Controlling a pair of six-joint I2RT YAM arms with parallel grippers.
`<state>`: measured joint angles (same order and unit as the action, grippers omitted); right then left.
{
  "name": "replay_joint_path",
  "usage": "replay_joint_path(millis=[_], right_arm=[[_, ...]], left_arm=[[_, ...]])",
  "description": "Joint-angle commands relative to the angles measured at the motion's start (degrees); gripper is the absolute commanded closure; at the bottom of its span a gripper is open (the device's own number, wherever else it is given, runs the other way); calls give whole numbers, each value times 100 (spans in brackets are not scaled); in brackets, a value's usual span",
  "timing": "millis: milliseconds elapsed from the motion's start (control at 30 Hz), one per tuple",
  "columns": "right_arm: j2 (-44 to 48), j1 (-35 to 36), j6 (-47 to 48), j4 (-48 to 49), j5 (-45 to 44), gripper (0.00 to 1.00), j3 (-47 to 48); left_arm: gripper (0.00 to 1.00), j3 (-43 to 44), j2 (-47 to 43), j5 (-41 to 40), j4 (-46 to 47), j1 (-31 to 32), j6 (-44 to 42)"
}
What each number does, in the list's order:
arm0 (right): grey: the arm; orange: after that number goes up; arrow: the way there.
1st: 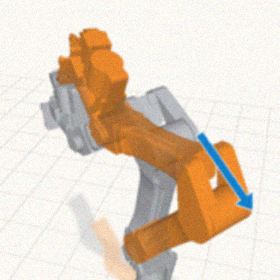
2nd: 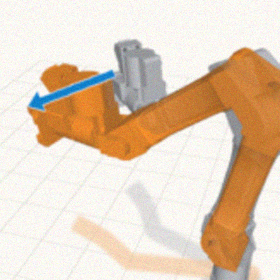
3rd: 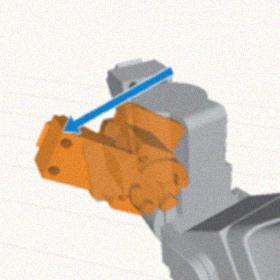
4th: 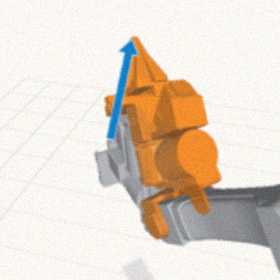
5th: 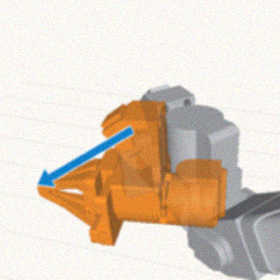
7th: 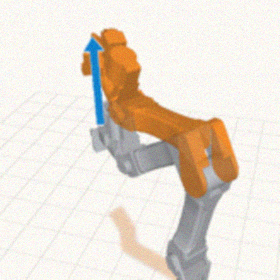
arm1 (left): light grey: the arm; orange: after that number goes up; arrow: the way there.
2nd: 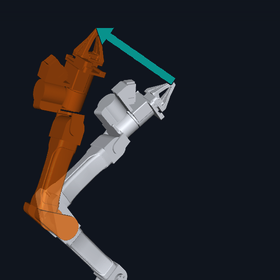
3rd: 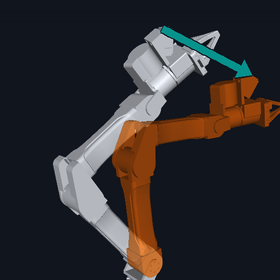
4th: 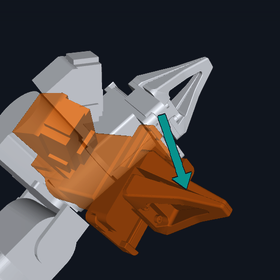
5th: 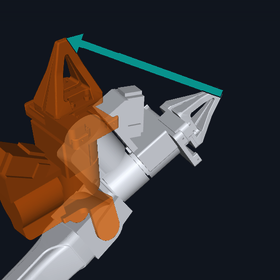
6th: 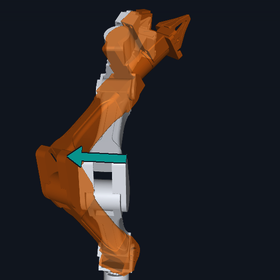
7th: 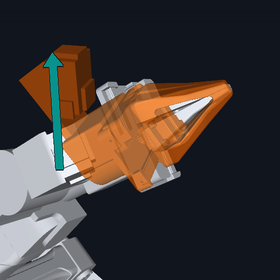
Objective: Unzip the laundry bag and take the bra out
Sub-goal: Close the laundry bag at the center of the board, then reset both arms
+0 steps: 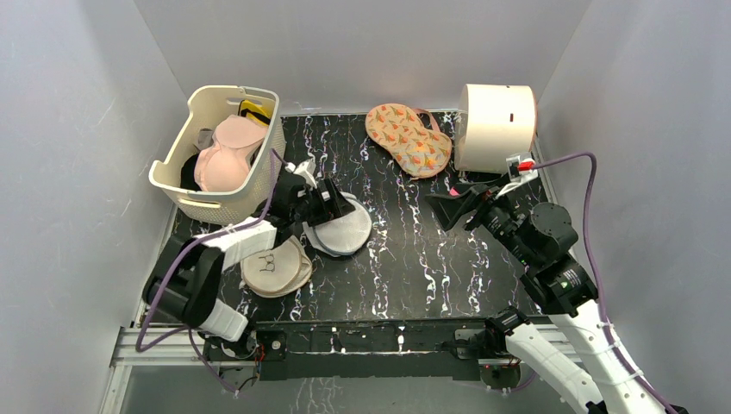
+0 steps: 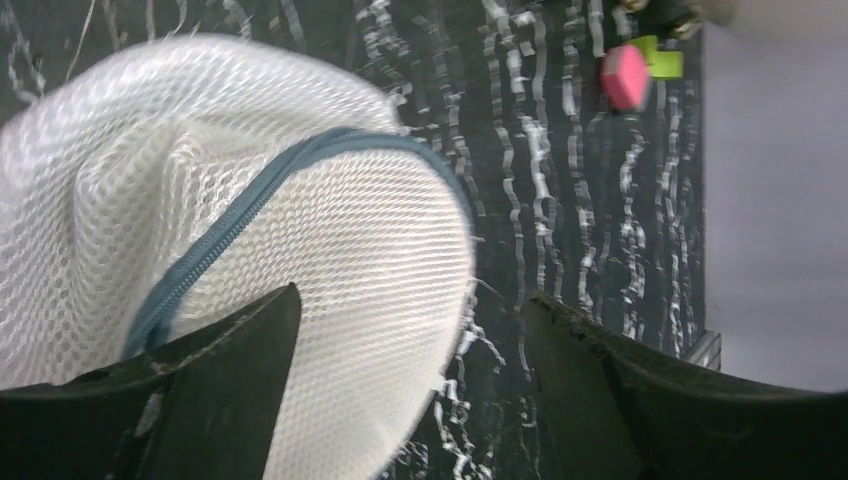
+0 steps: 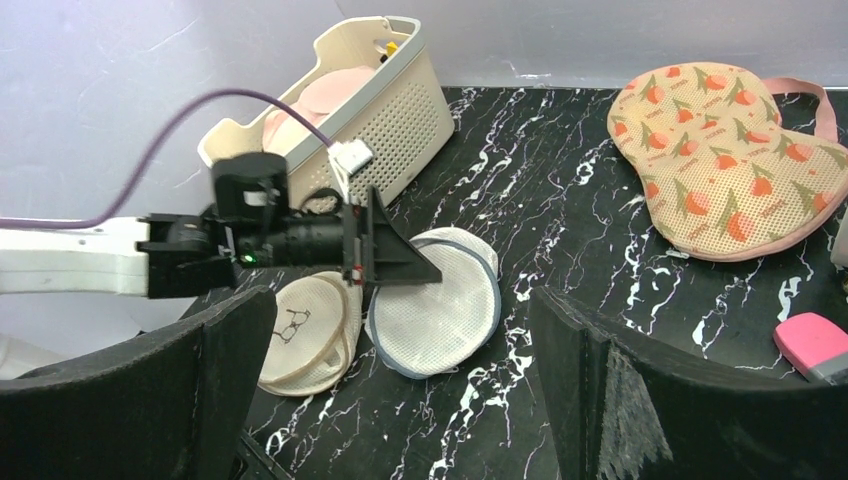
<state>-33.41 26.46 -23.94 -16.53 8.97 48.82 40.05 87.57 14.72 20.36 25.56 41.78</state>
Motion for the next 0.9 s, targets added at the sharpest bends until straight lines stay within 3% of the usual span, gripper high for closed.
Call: replay_joint_path(millis=[0,133,333,567,700,867], right_arm=[[-130,-29,-40,118,-2,2,-1],[-299,-27,51,-124,-159,2,117],[-951,-27,356,-978,-1067,2,610],[-1565,-29,772,-1518,-2085,2,1550],[-1472,-27,973,-1444,-2117,2,1835],[-1428,-30,1126,-1377,-2235,2,2131]], left_arm=[[13,530,-1099,206,-495,-39,-625],[2,702,-1777,-250,-1016,-60,-954],[2,640,-3040,-2109,-2046,-102,-1450],[2,1944,-4156,-3492,-3248,-122,-2534],[2,2730,-4512,-3693,-3344,-122,-3116],[2,3717,-4337,-3553,-3938,-123,-3321]])
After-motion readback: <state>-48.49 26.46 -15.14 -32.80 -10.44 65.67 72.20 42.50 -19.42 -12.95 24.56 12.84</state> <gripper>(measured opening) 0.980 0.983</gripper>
